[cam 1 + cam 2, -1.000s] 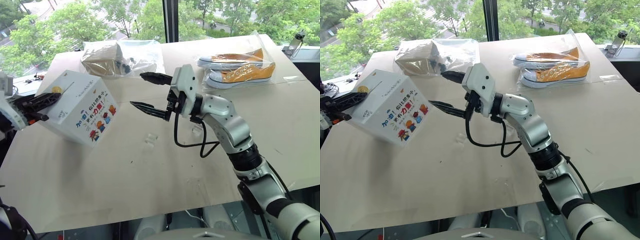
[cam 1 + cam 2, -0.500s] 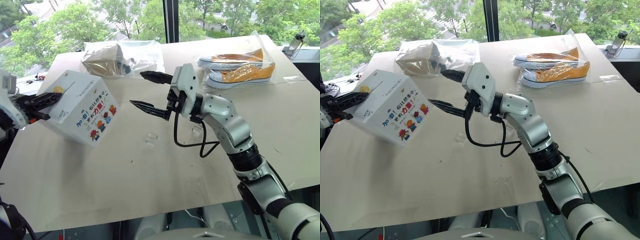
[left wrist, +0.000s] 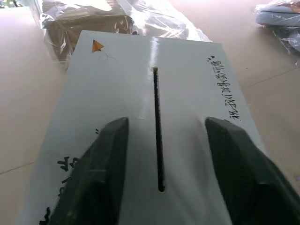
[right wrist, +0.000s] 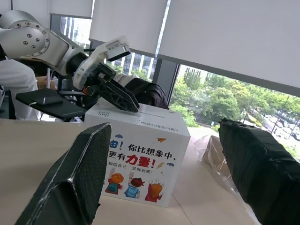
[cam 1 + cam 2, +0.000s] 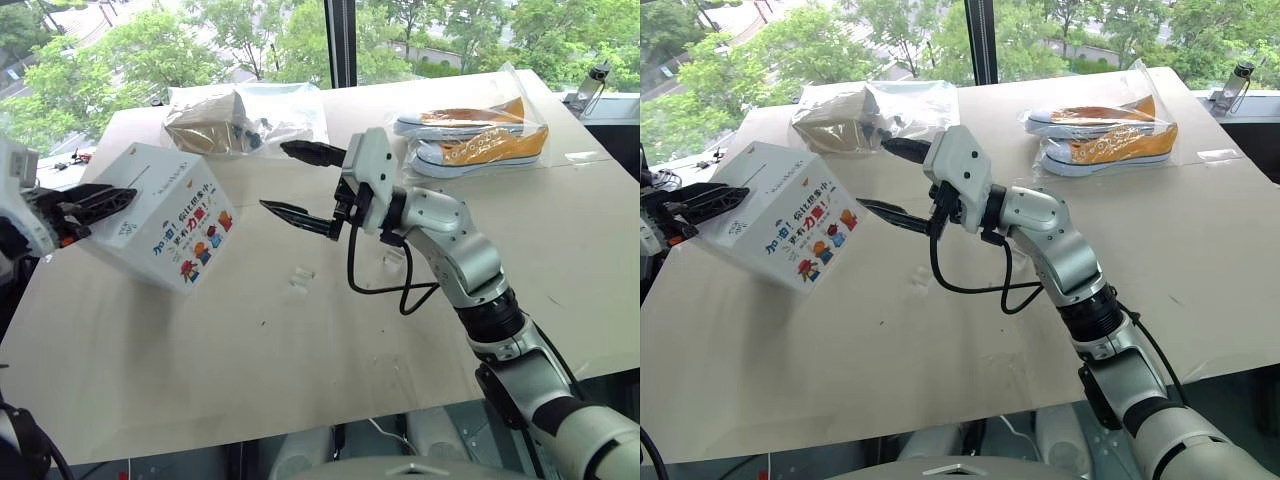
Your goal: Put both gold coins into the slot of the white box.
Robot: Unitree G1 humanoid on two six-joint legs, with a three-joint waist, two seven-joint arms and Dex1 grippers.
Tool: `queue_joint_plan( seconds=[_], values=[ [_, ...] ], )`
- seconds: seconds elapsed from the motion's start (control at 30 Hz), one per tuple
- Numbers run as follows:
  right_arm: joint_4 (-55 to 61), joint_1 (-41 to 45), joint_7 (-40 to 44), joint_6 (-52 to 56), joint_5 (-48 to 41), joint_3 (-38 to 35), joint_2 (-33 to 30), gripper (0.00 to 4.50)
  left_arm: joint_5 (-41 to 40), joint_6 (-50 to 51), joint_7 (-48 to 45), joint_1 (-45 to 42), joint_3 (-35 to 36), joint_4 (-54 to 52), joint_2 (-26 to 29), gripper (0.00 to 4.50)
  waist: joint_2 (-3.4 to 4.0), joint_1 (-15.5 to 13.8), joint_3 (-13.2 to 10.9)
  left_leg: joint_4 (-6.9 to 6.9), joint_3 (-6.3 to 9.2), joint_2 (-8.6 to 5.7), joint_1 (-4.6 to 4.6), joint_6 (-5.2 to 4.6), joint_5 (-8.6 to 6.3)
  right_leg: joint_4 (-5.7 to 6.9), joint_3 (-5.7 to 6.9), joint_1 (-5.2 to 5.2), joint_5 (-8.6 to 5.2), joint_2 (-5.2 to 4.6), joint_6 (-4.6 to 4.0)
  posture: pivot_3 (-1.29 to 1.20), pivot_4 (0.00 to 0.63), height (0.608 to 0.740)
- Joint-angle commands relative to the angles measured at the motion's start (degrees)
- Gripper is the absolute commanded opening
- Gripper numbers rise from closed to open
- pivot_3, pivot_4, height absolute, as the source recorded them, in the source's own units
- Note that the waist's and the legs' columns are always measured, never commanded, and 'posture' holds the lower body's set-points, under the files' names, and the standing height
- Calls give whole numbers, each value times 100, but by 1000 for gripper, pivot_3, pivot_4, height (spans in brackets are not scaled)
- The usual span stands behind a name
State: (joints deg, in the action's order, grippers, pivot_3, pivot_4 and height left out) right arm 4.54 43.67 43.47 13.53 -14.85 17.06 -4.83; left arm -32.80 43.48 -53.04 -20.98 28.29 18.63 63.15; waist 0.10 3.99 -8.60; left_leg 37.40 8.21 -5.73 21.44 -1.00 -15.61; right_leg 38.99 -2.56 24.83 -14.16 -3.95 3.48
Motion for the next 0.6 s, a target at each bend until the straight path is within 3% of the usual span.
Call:
queue_joint_plan(
  seconds=[0.03, 0.2, 0.4, 0.6],
  values=[
    [217, 21, 9, -101, 13, 22, 25, 3939, 192, 193, 142, 150, -169, 306, -89, 3602, 0, 0, 0, 0, 0, 0, 0, 0, 0, 0, -1, 0, 0, 0, 0, 0, 150, 740],
    [224, 6, 7, -93, 18, 2, 18, 3939, 101, -12, 134, 93, -17, 138, -191, 3602, 0, -2, 0, -1, -1, 0, 0, 0, 0, -3, -2, 0, 0, 0, -1, 0, 150, 740],
    [329, -136, 31, 190, -455, -345, -32, 3939, -733, -373, -91, 170, 597, -1597, -808, 3602, -22, -70, 0, 5, 12, 1, 17, 1, 1, -12, 14, 1, 1, -3, -1, 0, 150, 740],
    [534, -539, 703, 494, -1348, -943, -653, 3939, -1191, -409, 110, 472, 474, -3312, -1228, 3602, -73, -94, -3, 10, 20, 0, 40, 0, 0, -49, 20, 1, 1, -6, -1, 0, 150, 740]
  ],
)
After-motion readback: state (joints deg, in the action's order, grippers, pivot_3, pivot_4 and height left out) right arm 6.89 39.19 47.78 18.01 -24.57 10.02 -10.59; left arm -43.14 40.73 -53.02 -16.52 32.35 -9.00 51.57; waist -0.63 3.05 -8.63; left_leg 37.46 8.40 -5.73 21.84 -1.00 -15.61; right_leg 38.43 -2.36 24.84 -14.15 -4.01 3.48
